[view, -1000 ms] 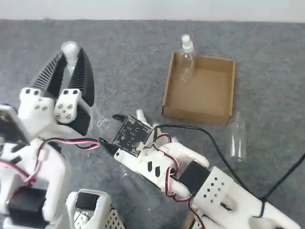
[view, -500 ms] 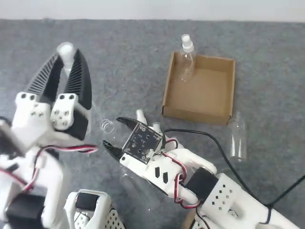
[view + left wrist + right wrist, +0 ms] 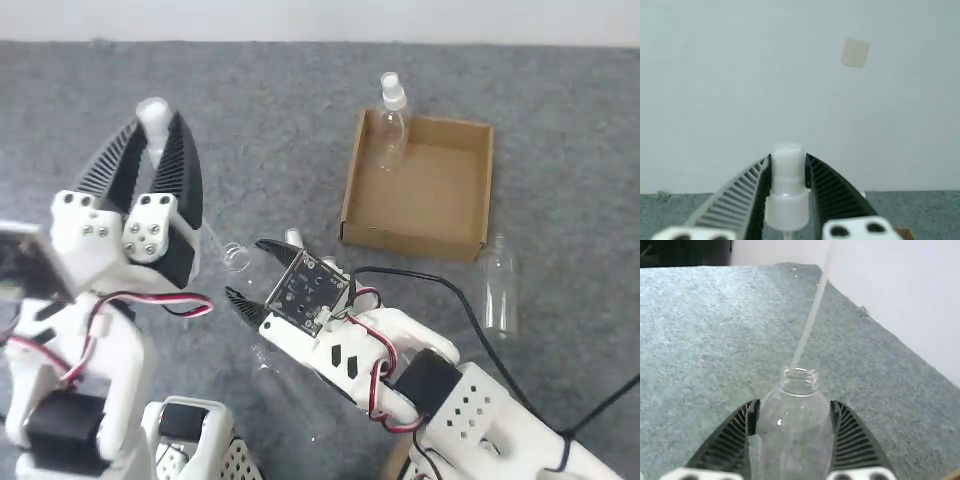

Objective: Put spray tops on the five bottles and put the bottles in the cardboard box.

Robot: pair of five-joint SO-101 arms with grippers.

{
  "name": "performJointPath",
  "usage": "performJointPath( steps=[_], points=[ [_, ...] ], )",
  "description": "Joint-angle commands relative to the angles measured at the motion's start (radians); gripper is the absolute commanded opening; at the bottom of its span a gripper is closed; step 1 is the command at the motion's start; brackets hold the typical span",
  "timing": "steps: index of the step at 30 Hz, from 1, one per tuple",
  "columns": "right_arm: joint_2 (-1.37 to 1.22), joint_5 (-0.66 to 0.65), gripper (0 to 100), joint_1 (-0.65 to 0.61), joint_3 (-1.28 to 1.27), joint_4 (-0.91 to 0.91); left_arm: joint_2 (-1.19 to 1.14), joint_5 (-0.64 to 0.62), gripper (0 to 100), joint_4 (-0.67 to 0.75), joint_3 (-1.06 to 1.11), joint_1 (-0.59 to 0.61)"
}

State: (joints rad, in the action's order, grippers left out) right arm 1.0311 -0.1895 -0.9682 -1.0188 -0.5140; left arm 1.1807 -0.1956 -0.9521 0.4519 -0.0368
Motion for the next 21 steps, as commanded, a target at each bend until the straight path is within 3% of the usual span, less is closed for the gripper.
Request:
performJointPath(
  steps=[1, 5, 12, 17, 21],
  points=[
    [0.039, 0.003, 0.6, 0.024, -0.043, 0.024, 0.005, -0.002, 3, -0.048, 0.022, -0.005],
    [0.039, 0.006, 0.6, 0.027, -0.083, 0.101, 0.005, -0.002, 3, -0.051, 0.073, -0.005],
    [0.03, 0.015, 0.6, 0.048, -0.218, 0.433, 0.005, -0.002, 3, -0.049, 0.134, -0.021],
    [0.03, 0.172, 0.6, 0.076, -0.239, 0.513, 0.005, 0.0, 3, -0.048, 0.196, -0.161],
    [0.036, 0.227, 0.6, 0.127, -0.241, 0.515, 0.005, 0.002, 3, -0.018, 0.246, -0.189]
  ],
)
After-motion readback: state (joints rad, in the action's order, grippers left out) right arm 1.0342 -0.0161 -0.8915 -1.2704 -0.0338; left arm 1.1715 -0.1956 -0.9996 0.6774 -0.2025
